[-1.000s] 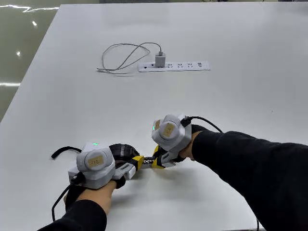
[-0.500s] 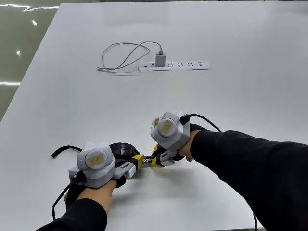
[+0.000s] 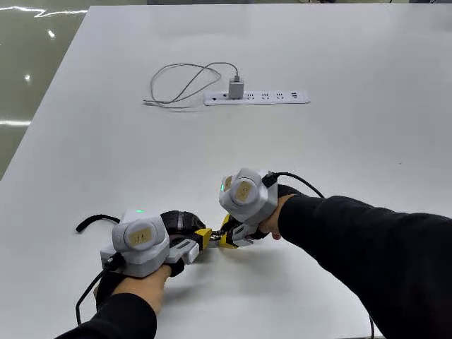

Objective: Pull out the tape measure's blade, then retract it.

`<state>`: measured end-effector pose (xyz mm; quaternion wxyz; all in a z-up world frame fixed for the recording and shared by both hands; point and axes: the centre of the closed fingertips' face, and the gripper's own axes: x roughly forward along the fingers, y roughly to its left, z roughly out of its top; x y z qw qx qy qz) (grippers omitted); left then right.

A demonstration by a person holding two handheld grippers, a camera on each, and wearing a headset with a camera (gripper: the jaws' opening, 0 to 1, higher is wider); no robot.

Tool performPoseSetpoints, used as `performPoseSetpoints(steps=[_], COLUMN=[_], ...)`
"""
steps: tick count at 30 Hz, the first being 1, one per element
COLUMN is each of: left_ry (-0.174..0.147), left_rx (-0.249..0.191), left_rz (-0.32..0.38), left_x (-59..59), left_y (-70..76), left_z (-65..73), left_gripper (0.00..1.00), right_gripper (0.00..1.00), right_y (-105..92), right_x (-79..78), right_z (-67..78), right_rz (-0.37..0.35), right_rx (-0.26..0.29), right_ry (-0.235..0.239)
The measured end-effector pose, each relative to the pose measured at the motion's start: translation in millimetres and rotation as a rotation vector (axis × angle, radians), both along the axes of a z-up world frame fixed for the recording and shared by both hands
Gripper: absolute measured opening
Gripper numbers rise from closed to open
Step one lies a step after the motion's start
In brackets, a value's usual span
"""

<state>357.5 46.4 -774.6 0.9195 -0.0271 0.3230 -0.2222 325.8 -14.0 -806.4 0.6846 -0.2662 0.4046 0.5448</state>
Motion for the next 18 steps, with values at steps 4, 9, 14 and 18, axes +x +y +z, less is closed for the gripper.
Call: performPoseSetpoints(steps=[4, 9, 14, 18], left_ry=[0.001, 0.002, 0.005, 0.005], left_rx=[-0.001, -0.002, -0.001, -0.002], left_rz=[-0.001, -0.002, -0.007, -0.005], left_x=[-0.1, -0.3, -1.0, -0.7], left_y=[0.1, 0.1, 0.3, 0.7], left_z=[0.0, -0.2, -0.5, -1.2], left_gripper=[0.59, 0.59, 0.59, 0.59], right_gripper=[0.11, 0.11, 0.11, 0.11], right_y=[1.9, 4.8, 10.8, 15.4], right_x=[0.5, 0.0, 0.1, 1.0], right_z=[0.1, 0.4, 0.3, 0.5], right_rz=[0.003, -0.003, 0.001, 0.010], right_rx=[0.005, 0.015, 0.030, 0.035], right_ry=[-0.002, -0.005, -0.011, -0.023])
